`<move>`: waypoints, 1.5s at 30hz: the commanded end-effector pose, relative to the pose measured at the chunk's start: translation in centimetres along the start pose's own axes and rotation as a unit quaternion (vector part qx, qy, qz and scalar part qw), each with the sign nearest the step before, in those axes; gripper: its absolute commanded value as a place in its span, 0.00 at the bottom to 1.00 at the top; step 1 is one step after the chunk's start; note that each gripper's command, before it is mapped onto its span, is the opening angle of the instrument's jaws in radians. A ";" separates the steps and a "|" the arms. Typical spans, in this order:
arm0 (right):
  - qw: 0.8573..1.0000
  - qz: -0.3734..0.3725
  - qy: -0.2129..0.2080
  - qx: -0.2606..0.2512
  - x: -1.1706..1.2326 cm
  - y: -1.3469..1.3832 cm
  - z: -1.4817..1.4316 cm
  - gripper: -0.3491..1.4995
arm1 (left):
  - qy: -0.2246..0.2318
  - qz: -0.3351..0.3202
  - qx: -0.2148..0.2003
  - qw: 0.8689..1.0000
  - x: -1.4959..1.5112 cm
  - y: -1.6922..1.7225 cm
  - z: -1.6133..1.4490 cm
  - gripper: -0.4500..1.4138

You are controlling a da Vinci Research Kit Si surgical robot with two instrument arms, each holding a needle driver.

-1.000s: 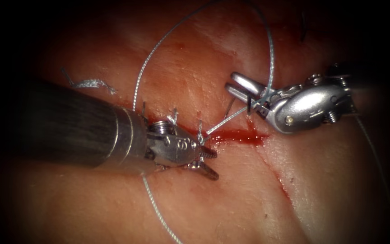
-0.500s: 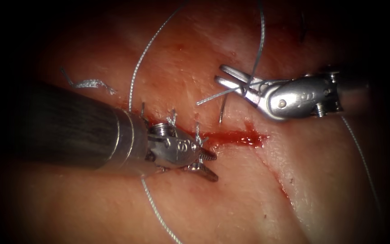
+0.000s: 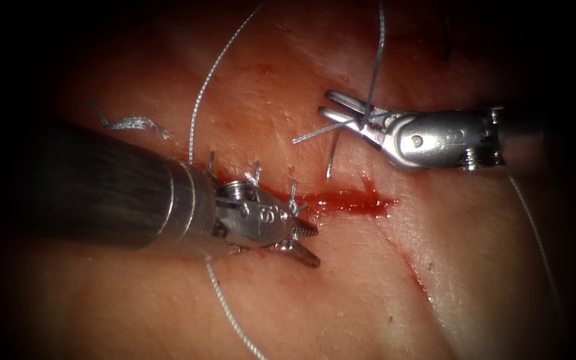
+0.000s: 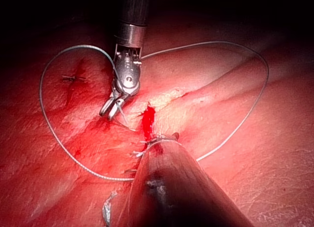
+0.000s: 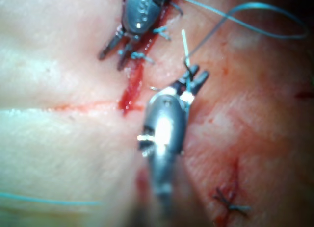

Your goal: Wound Closure

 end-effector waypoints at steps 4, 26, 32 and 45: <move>1.000 -0.002 0.002 -0.001 -0.05 0.01 0.08 0.00 | 0.001 0.001 0.000 1.000 0.01 -0.01 0.07 0.28; 0.999 0.050 -0.002 -0.006 -0.08 0.11 0.15 0.00 | -0.001 0.002 -0.001 1.000 0.00 0.00 0.07 0.28; 0.999 0.050 -0.002 -0.007 -0.09 0.13 0.16 0.00 | -0.001 0.002 -0.001 1.000 0.01 -0.01 0.06 0.28; 0.995 0.096 -0.009 0.003 -0.11 0.14 0.24 0.00 | -0.001 0.002 -0.002 1.000 0.01 0.00 0.06 0.28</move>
